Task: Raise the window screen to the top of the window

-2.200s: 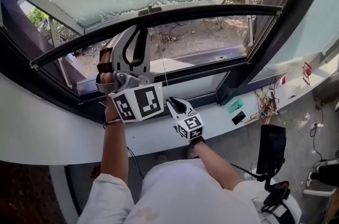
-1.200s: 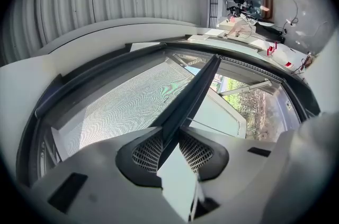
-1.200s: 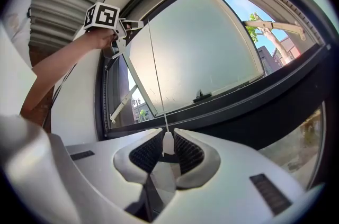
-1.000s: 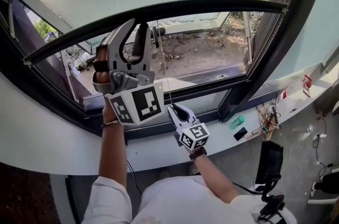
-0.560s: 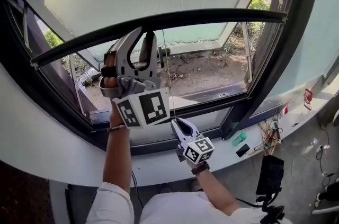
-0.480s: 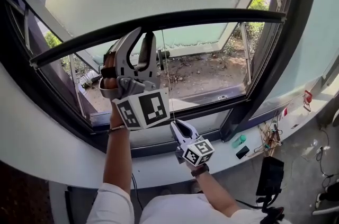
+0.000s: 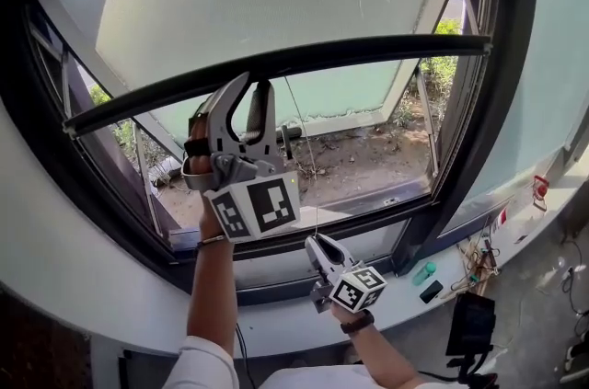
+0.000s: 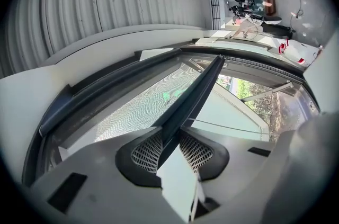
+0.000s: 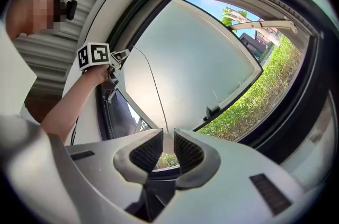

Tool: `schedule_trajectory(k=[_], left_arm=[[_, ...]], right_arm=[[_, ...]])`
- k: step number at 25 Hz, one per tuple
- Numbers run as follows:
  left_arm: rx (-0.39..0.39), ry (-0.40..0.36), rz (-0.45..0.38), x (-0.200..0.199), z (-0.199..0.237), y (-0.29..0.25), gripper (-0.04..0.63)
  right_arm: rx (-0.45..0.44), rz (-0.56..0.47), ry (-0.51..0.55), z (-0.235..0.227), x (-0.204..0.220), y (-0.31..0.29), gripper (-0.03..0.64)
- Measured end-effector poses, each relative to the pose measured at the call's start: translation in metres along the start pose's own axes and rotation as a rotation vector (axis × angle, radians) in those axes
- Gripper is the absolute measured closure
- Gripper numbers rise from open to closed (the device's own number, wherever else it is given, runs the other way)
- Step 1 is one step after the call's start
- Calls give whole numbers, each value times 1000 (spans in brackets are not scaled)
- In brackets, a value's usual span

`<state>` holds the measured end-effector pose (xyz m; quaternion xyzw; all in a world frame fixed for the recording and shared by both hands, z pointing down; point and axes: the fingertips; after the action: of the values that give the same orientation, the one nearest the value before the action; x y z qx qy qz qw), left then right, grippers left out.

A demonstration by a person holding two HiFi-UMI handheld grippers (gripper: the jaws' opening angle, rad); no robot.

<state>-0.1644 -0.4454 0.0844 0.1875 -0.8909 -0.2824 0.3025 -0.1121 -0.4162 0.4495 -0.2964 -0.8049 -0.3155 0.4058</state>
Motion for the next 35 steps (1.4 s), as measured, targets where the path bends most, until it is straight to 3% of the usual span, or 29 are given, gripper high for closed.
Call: schedule_trajectory(k=[11,25,35], left_arm=[[-36,-31,-55,-20,30,-23,522],[-60,-27,-101,-44,67,-54,520],[-102,-11,-103,-74,110,-95,514]], right_arm=[[-61,-69,-43,21,-34,-7,558],[-157,-86,26,63,-63,-32,558],[-189,-145,134,92,-125,-51,558]])
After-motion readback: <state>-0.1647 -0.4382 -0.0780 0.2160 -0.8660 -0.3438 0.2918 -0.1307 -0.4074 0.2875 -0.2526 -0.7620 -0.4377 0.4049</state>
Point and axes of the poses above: the fingertips, and each gripper's own axes: y backward along the fingers, z to its left, x out of its underside, and after that the axes turned 8 degrees about -x, right-handed
